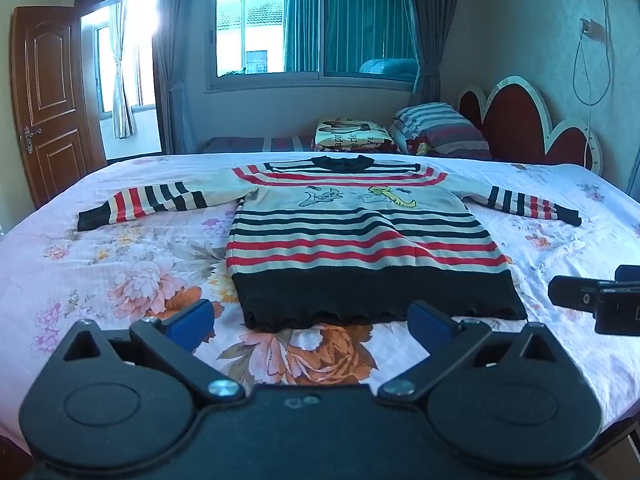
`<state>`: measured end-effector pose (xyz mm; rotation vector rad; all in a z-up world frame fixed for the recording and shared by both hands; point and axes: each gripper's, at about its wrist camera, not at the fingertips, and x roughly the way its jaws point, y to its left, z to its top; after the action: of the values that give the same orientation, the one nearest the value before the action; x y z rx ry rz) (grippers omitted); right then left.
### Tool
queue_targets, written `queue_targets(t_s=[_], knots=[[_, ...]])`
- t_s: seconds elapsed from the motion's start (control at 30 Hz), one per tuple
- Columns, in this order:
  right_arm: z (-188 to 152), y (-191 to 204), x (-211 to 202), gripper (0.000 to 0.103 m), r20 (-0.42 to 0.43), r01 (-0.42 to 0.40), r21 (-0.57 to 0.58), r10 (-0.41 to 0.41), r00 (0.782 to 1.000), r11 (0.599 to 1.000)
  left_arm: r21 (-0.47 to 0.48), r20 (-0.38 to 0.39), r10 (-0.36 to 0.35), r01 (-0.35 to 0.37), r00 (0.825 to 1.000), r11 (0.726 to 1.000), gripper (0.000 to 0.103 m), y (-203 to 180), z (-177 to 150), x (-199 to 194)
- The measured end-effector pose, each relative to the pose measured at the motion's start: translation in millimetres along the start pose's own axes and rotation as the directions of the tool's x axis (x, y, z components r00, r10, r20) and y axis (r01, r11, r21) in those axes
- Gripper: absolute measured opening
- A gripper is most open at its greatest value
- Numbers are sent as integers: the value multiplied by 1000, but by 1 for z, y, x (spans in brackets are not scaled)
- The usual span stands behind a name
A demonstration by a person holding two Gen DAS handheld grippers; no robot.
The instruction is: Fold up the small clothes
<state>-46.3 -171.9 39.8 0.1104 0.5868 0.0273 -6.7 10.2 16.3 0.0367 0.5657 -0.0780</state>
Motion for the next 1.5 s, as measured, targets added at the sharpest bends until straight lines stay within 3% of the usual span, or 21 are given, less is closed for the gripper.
queue_targets(t_s=[1.5], knots=[[1, -1, 2, 103, 3, -7, 5, 7, 1000, 1000, 21, 5, 6, -6, 1000, 1000, 103, -6, 2, 2]])
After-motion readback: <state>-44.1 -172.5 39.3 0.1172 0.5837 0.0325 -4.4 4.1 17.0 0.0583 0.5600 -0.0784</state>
